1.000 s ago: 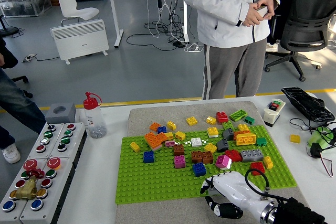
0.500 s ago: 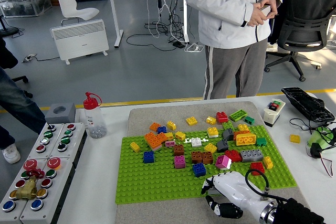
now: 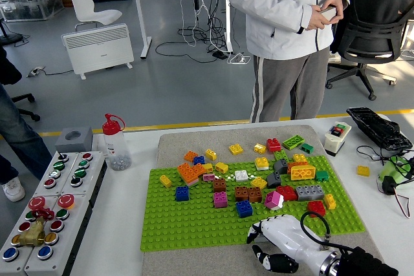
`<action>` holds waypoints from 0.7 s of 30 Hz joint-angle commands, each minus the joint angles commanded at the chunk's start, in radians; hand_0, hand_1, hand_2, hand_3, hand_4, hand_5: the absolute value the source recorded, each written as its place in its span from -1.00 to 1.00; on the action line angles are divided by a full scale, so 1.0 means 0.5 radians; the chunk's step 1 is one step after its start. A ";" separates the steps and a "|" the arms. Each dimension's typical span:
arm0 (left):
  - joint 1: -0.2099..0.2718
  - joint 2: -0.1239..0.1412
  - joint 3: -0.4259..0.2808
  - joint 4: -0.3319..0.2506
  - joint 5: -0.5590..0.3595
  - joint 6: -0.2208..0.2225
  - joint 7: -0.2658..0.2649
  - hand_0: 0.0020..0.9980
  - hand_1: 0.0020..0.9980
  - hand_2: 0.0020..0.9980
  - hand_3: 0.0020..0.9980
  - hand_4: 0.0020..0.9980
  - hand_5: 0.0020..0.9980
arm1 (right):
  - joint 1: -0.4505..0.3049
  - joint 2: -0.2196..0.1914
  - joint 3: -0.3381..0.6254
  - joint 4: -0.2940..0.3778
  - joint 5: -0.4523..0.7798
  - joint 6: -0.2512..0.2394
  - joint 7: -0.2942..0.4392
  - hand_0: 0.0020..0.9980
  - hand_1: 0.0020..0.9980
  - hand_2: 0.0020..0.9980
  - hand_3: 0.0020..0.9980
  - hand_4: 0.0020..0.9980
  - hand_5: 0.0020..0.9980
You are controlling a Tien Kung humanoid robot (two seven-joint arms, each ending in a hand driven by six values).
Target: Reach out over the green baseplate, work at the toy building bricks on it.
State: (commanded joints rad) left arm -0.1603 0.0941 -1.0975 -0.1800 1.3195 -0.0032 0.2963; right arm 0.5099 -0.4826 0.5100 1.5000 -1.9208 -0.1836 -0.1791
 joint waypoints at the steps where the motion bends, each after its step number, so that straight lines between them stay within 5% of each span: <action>1: 0.000 0.000 0.000 0.000 -0.001 0.000 0.000 0.35 0.38 0.33 0.21 -0.30 1.00 | 0.000 0.001 0.001 -0.001 0.000 0.000 0.000 0.22 0.30 0.27 0.20 -0.12 -0.52; 20: -0.009 0.004 -0.002 0.000 -0.007 0.001 -0.002 0.35 0.38 0.33 0.21 -0.30 1.00 | -0.015 -0.012 0.247 -0.006 -0.017 -0.216 0.056 0.18 0.28 0.26 0.20 -0.12 -0.52; 21: -0.009 0.004 -0.002 0.000 -0.009 0.001 -0.002 0.35 0.38 0.33 0.21 -0.30 1.00 | -0.012 -0.010 0.265 -0.019 -0.030 -0.226 0.040 0.28 0.36 0.36 0.37 -0.09 -0.58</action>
State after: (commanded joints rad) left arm -0.1651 0.0960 -1.0984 -0.1800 1.3151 -0.0025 0.2951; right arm 0.5036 -0.4875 0.6424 1.4905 -1.9357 -0.2966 -0.1592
